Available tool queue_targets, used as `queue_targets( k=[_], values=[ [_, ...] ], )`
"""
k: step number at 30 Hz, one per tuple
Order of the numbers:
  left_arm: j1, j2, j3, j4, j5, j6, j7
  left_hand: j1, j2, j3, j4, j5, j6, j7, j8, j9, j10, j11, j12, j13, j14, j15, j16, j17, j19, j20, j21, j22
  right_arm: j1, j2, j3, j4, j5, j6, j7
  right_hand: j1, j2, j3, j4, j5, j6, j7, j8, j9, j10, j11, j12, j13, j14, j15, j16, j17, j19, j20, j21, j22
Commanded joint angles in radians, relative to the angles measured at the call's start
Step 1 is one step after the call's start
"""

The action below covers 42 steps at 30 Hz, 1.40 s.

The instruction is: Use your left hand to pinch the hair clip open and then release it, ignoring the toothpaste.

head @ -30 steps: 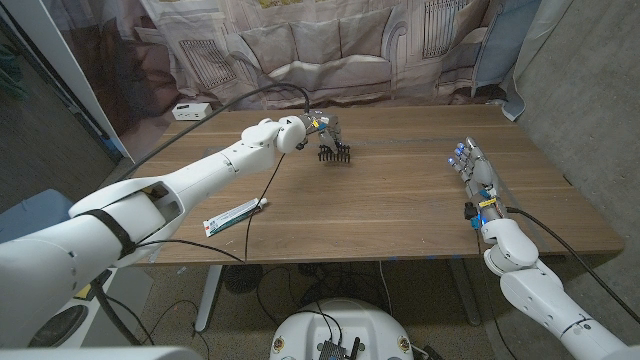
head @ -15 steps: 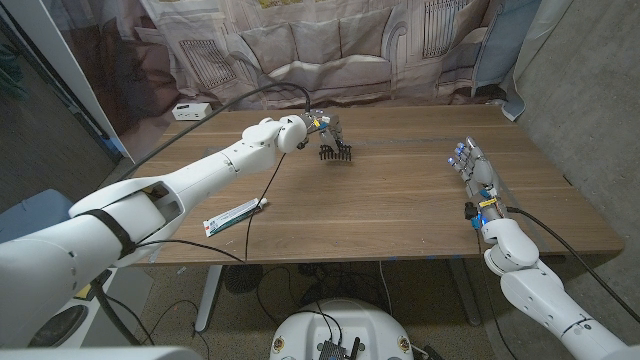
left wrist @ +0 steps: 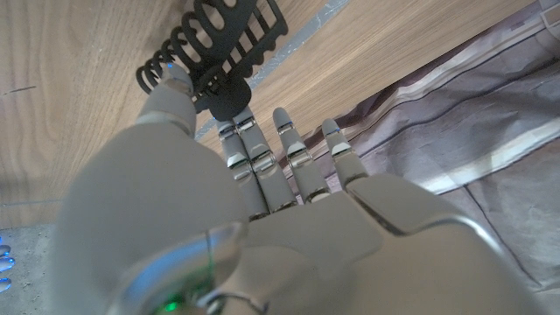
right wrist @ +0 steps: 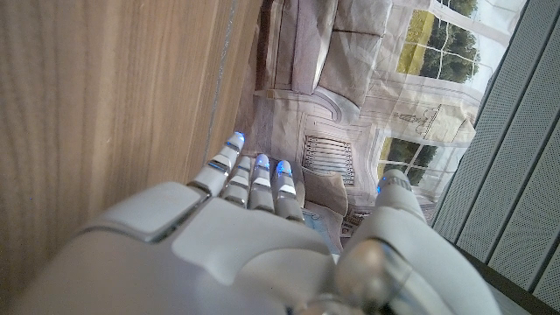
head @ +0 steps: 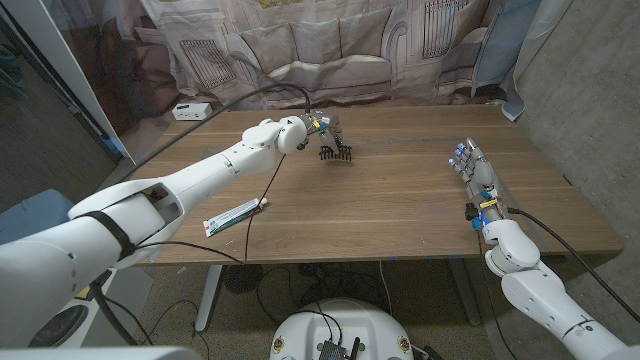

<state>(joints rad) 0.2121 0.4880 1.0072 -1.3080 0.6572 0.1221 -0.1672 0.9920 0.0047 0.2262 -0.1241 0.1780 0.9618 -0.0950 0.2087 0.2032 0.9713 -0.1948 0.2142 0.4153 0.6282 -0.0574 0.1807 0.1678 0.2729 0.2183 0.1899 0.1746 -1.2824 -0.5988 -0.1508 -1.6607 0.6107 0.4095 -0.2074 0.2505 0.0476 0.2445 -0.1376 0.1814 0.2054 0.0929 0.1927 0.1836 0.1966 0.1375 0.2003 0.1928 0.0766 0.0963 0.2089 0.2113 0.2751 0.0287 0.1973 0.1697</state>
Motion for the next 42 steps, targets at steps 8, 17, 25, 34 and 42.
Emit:
queue_targets(
  k=[8, 17, 25, 34, 42],
  values=[
    [0.01, 0.012, -0.012, -0.03, 0.003, 0.016, -0.001, -0.017, 0.005, 0.002, 0.0, 0.011, -0.032, 0.001, -0.009, 0.005, -0.028, 0.006, -0.011, 0.0, -0.016, -0.079, 0.0, 0.002, -0.008, -0.004, 0.0, 0.003, -0.003, 0.001, 0.003, -0.001, 0.002, 0.002, 0.002, 0.007, 0.002, -0.002, -0.001, -0.003, 0.008, 0.0, 0.003, 0.003, 0.008, -0.001, 0.003, 0.003, 0.005, 0.0, 0.004, 0.005, 0.004, -0.002, -0.001, 0.003],
    [0.011, 0.012, -0.012, -0.033, 0.006, 0.015, -0.003, -0.023, 0.003, 0.002, -0.002, 0.012, -0.064, 0.001, -0.018, 0.005, -0.059, 0.012, -0.02, -0.006, -0.03, -0.077, -0.001, 0.002, -0.016, -0.004, 0.0, 0.003, -0.005, -0.001, 0.005, -0.004, 0.0, 0.002, 0.001, 0.007, 0.003, -0.002, -0.001, -0.003, 0.008, 0.001, 0.003, 0.003, 0.008, -0.002, 0.003, 0.003, 0.005, -0.001, 0.004, 0.005, 0.004, -0.002, -0.001, 0.003],
    [0.005, 0.011, -0.009, -0.038, 0.017, 0.018, -0.009, -0.037, 0.004, 0.003, 0.0, 0.013, -0.109, 0.005, -0.025, 0.004, -0.107, 0.017, -0.027, -0.015, -0.047, -0.073, -0.002, 0.004, -0.025, -0.003, 0.0, 0.003, -0.011, -0.002, 0.01, -0.007, -0.001, 0.005, -0.002, 0.007, 0.003, -0.002, -0.001, -0.003, 0.009, 0.0, 0.003, 0.003, 0.008, -0.003, 0.002, 0.003, 0.005, 0.0, 0.004, 0.005, 0.004, -0.002, -0.001, 0.003],
    [0.004, 0.01, -0.008, -0.043, 0.024, 0.025, -0.017, -0.046, 0.0, 0.001, -0.001, 0.013, -0.142, -0.004, -0.027, 0.003, -0.137, 0.018, -0.027, -0.021, -0.071, -0.073, -0.006, 0.003, -0.035, -0.003, -0.001, 0.003, -0.014, -0.003, 0.014, -0.011, 0.0, 0.005, -0.001, 0.008, 0.003, -0.003, -0.001, -0.003, 0.008, 0.0, 0.003, 0.003, 0.009, -0.002, 0.003, 0.003, 0.006, 0.0, 0.004, 0.005, 0.003, -0.001, -0.001, 0.003],
    [0.007, 0.011, -0.01, -0.047, 0.024, 0.033, -0.022, -0.055, -0.002, -0.001, 0.001, 0.014, -0.166, -0.004, -0.028, 0.002, -0.16, 0.021, -0.027, -0.025, -0.079, -0.069, -0.004, 0.003, -0.041, -0.004, -0.001, 0.003, -0.011, -0.002, 0.012, -0.005, 0.004, 0.004, 0.005, 0.008, 0.003, -0.003, -0.001, -0.003, 0.009, 0.0, 0.003, 0.003, 0.009, -0.002, 0.003, 0.003, 0.004, 0.0, 0.003, 0.005, 0.003, -0.001, -0.002, 0.003]
  ],
)
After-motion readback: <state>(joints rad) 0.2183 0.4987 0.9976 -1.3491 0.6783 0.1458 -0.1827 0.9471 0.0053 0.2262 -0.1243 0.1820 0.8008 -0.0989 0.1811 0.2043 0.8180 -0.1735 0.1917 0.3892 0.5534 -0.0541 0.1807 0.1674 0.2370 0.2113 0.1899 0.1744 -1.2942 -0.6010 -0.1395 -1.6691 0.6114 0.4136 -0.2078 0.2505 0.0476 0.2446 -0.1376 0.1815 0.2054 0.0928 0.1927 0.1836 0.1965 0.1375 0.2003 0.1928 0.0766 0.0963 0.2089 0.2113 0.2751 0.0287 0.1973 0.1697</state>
